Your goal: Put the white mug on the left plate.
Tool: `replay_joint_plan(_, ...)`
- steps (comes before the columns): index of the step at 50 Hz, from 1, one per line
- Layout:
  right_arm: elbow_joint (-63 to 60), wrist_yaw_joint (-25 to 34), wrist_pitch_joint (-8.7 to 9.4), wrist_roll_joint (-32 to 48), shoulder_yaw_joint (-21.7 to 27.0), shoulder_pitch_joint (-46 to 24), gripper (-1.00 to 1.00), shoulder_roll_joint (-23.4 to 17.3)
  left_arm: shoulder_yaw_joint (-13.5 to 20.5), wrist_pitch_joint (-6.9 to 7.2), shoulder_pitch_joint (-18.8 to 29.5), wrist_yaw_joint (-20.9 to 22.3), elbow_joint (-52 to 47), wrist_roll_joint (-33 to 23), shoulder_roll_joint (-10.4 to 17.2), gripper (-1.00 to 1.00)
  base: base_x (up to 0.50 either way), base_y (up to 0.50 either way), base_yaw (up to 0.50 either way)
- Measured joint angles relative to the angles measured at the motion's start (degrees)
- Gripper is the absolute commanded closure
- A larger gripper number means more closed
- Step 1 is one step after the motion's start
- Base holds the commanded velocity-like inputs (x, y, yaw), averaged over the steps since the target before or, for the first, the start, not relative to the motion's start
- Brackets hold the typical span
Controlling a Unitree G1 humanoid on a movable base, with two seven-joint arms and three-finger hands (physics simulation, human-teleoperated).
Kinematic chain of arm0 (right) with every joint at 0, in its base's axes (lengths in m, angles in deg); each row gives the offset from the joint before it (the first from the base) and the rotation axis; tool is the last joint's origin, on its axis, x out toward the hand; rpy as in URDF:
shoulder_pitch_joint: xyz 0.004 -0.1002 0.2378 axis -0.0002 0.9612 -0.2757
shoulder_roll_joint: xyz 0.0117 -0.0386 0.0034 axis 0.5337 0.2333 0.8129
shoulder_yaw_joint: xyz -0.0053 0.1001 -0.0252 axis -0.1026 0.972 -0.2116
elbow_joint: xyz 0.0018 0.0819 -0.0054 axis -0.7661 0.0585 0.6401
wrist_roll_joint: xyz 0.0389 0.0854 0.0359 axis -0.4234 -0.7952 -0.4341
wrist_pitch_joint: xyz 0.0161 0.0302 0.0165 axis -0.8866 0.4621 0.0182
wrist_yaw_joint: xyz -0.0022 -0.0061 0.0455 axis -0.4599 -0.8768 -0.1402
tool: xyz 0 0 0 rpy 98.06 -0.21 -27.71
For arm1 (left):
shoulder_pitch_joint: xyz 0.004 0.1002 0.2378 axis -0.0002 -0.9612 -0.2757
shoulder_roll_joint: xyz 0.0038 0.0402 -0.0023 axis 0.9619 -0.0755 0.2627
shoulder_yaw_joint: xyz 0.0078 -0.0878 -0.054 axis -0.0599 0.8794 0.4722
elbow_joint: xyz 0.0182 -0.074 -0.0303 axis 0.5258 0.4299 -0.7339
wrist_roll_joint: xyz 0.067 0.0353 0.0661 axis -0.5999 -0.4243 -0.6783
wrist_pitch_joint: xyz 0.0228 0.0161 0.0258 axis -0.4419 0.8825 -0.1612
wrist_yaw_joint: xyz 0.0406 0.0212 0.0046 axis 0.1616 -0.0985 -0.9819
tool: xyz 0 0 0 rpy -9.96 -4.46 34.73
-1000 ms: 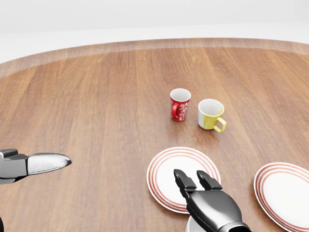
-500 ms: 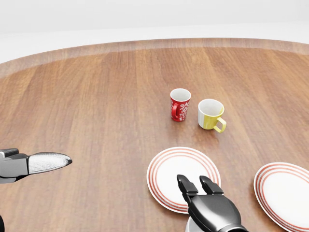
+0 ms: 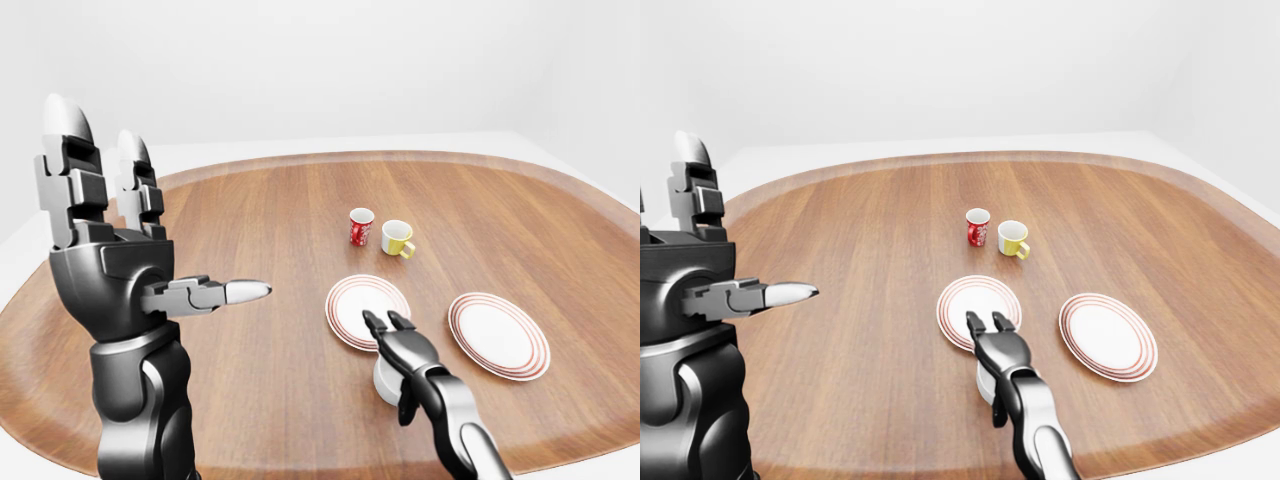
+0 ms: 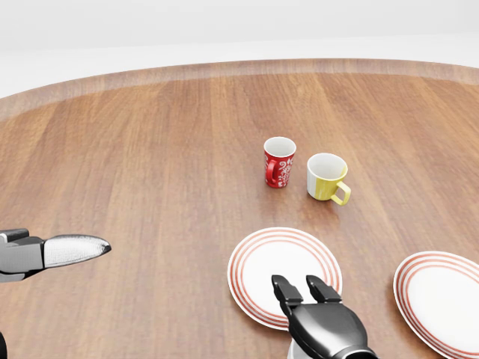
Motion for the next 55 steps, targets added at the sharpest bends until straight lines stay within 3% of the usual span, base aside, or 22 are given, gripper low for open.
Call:
replay_joint_plan(13, 3.73, -1.3, -0.75, -0.39, 0.13, -0.98, -1.0, -0.11, 0.07, 0.0, -0.01, 0.01, 0.27, 0.01, 0.06, -1.0, 0.0, 0.0, 0.0)
replay_joint_plan(14, 4.04, -1.44, -0.82, -0.43, 0.15, -1.05, -0.73, -0.13, 0.07, 0.0, -0.02, 0.01, 0.28, 0.01, 0.06, -1.0, 0.0, 0.0, 0.0)
replay_joint_plan(15, 4.33, -1.61, -0.9, -0.46, 0.18, -1.12, 0.29, -0.17, 0.08, 0.0, -0.02, 0.01, 0.3, 0.01, 0.06, -1.0, 0.0, 0.0, 0.0)
replay_joint_plan(16, 4.53, -1.49, -1.0, -0.52, 0.21, -1.18, 0.29, -0.2, 0.09, 0.0, -0.02, 0.01, 0.31, 0.01, 0.06, -1.0, 0.0, 0.0, 0.0)
replay_joint_plan(17, 4.36, -0.91, -1.09, -0.62, 0.2, -1.18, 1.0, -0.21, 0.1, 0.0, -0.02, 0.01, 0.33, 0.01, 0.07, -1.0, 0.0, 0.0, 0.0)
replay_joint_plan(22, 3.44, -0.5, -1.86, -0.92, 0.4, -1.09, 1.0, -0.19, 0.09, 0.0, -0.05, 0.03, 0.39, -0.03, 0.06, -1.0, 0.0, 0.0, 0.0)
replay_joint_plan(28, 1.78, 1.11, -1.22, -3.57, 0.68, -0.69, 1.0, -0.24, 0.1, 0.0, -0.09, 0.05, 0.4, -0.05, 0.06, -1.0, 0.0, 0.0, 0.0)
replay_joint_plan(35, -3.35, 5.95, -1.29, -6.47, 0.97, 0.88, 1.0, -0.23, 0.02, 0.0, -0.18, 0.07, 0.36, -0.14, 0.02, -1.0, 0.0, 0.0, 0.0)
replay_joint_plan(41, -10.14, 11.55, -0.26, -9.04, 0.9, 1.62, 1.0, 0.07, -0.07, 0.0, -0.19, 0.09, 0.46, -0.24, -0.03, -1.0, 0.0, 0.0, 0.0)
replay_joint_plan(48, -18.13, 11.55, 1.15, -11.07, 0.97, 1.35, 1.0, 0.45, -0.16, 0.0, -0.23, 0.13, 0.55, -0.36, -0.08, -1.0, 0.0, 0.0, 0.0)
replay_joint_plan(55, -23.87, 11.55, 1.15, -12.63, 1.72, -0.01, 1.0, 0.66, -0.23, 0.0, -0.26, 0.16, 0.55, -0.41, -0.11, -1.0, 0.0, 0.0, 0.0)
